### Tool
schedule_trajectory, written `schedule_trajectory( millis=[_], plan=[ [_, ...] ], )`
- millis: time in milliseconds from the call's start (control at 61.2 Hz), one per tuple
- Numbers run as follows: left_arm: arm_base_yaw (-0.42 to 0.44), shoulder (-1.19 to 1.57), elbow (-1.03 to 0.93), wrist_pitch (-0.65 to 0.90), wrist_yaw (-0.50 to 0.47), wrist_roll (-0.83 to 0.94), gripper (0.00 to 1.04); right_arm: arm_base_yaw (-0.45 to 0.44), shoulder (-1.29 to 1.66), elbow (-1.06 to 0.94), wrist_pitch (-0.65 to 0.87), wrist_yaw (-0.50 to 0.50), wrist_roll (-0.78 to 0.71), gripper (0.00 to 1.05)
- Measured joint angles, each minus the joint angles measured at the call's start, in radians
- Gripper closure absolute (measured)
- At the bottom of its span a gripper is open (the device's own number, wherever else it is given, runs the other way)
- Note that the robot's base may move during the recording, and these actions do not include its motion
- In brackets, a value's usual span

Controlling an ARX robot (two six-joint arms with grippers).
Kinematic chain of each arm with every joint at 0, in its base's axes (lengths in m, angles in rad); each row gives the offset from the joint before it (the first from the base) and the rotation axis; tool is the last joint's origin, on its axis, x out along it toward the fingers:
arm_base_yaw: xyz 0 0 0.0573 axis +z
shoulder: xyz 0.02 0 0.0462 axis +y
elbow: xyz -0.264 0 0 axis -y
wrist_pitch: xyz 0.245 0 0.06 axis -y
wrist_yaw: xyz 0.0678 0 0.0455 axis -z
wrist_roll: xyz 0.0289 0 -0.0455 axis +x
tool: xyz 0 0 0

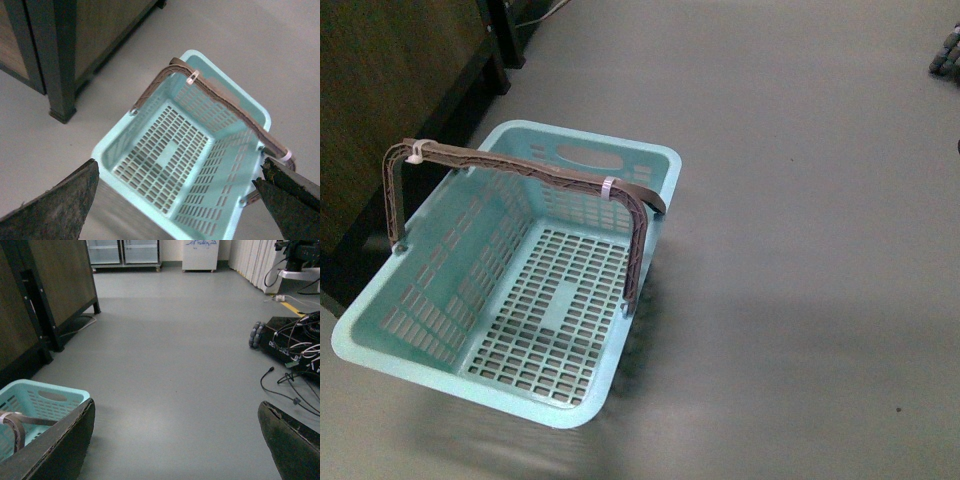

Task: Pick lemon and mango into basket

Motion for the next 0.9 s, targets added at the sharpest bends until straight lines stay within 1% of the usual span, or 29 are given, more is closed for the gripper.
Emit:
schedule_trajectory(
  millis=[82, 180, 294, 441, 653, 898],
  plan=[
    [-0.062, 0.243, 0.053, 0.163, -0.003, -0.217, 0.07, 0.000, 0.000, 0.000, 0.000, 0.000, 0.000, 0.09],
    [-0.129, 0.438, 0.114, 0.261, -0.052, -0.382, 0.07, 0.000, 0.000, 0.000, 0.000, 0.000, 0.000, 0.09],
    [-0.201, 0.621, 0.195, 0.308, -0.092, -0.544, 0.07, 0.000, 0.000, 0.000, 0.000, 0.000, 0.000, 0.09],
    [-0.265, 0.805, 0.306, 0.325, -0.131, -0.705, 0.07, 0.000, 0.000, 0.000, 0.000, 0.000, 0.000, 0.09],
    [-0.309, 1.004, 0.492, 0.323, -0.171, -0.862, 0.07, 0.000, 0.000, 0.000, 0.000, 0.000, 0.000, 0.09],
    [-0.325, 1.167, 0.692, 0.295, -0.181, -0.909, 0.07, 0.000, 0.000, 0.000, 0.000, 0.000, 0.000, 0.09]
  ],
)
